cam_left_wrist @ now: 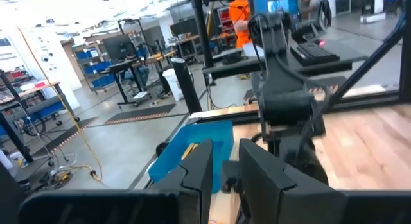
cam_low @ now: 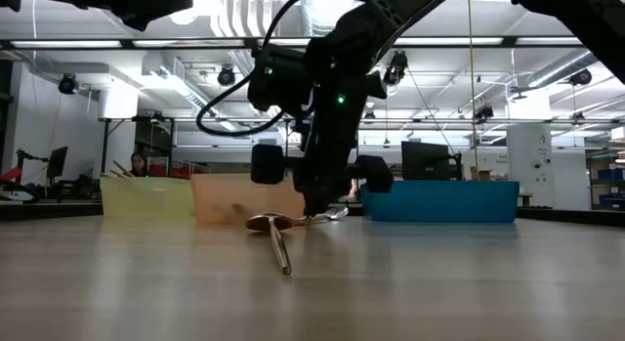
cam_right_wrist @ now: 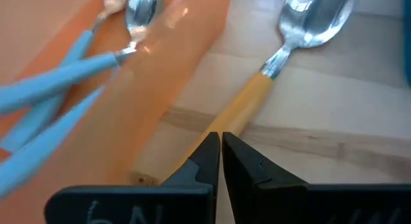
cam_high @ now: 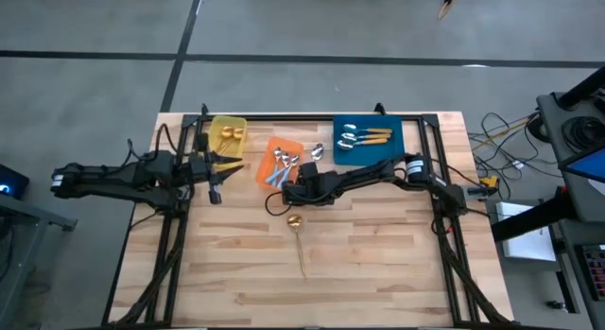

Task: Sort silverware by color (type)
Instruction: Put the yellow spoon into the blue bin

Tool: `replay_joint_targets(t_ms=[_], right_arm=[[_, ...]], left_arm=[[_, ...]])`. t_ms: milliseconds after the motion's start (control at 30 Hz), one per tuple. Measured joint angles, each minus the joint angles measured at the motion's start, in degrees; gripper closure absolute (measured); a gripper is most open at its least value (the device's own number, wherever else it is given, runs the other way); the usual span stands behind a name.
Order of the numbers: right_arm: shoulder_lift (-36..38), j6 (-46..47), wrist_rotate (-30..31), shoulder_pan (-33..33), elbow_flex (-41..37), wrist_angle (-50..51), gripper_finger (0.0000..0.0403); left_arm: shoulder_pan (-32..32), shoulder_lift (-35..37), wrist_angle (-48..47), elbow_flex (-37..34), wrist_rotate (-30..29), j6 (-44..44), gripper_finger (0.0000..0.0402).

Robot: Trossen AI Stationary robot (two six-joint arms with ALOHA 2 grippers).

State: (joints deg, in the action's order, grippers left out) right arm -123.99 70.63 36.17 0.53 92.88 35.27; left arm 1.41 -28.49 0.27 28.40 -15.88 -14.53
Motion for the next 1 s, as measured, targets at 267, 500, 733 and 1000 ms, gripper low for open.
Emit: replay_joint_targets(t_ms=[267,500,733,1000], right_arm=[[-0.4,-2.0,0.3,-0.9,0.0,1.2,0.0392],[1.6,-4.8,-1.1,-1.2,-0.2,7.9,0.0392],[4.8,-5.4,-3.9,-1.7,-0.2,14.5,0.0392],[7.4,-5.7,-8.6,-1.9,-0.2,13.2,0.0392]], left_arm=[[0.0,0.0,0.0,0.0,0.0,1.8,0.0342],[0.0,0.0,0.6,0.0,0.0,1.9,0.0342],[0.0,0.1,0.7,0.0,0.0,3.3,0.0342],[0.0,0.0,0.7,0.0,0.0,3.3,0.0342]])
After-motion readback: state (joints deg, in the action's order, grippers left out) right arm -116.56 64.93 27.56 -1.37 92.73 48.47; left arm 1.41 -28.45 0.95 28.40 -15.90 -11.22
